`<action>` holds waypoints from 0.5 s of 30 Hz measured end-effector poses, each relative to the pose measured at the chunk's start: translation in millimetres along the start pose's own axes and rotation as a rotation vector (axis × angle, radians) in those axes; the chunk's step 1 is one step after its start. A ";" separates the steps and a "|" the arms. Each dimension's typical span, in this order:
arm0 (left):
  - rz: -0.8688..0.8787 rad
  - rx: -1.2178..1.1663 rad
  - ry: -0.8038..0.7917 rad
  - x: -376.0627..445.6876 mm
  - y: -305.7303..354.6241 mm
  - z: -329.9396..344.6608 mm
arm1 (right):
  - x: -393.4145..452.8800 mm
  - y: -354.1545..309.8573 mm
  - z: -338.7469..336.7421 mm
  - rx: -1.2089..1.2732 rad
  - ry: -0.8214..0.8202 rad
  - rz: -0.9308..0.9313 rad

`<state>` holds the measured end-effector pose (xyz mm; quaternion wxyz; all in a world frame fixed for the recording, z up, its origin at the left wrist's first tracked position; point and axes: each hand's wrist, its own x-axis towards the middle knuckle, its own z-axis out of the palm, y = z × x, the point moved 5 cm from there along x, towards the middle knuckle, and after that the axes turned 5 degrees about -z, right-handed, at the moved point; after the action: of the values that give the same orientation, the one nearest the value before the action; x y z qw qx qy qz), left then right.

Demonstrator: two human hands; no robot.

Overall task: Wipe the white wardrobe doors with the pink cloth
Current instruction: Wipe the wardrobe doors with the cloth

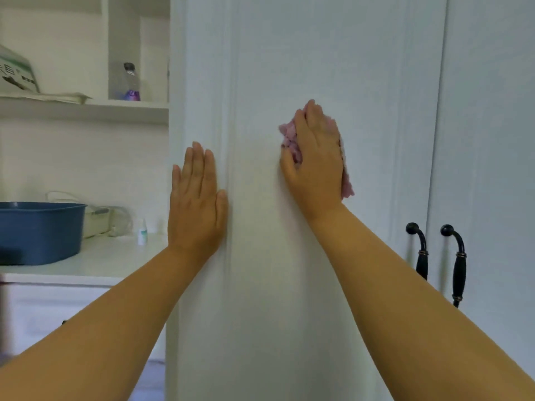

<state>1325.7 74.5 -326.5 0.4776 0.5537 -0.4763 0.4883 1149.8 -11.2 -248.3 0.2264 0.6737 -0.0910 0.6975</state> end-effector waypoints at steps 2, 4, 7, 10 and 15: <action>-0.011 -0.025 0.009 -0.1 -1.3 -0.2 | -28.8 -24.8 10.8 0.057 -0.032 -0.139; -0.012 -0.052 0.002 0.6 -3.1 -1.9 | -73.8 -45.8 16.5 0.147 -0.172 -0.280; -0.050 -0.015 -0.007 -3.0 -4.9 -2.5 | -114.3 -48.4 11.8 0.270 -0.479 -0.560; -0.145 0.134 0.025 -4.2 -4.5 -2.7 | -62.7 -26.1 0.3 0.288 -0.527 -0.544; -0.114 0.152 0.044 -3.7 -5.8 0.1 | 54.7 -7.8 -4.7 0.304 -0.145 -0.182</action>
<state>1331.2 75.2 -330.6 0.4715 0.6037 -0.3948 0.5072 1149.5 8.2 -196.4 0.1770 0.7543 0.0604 0.6294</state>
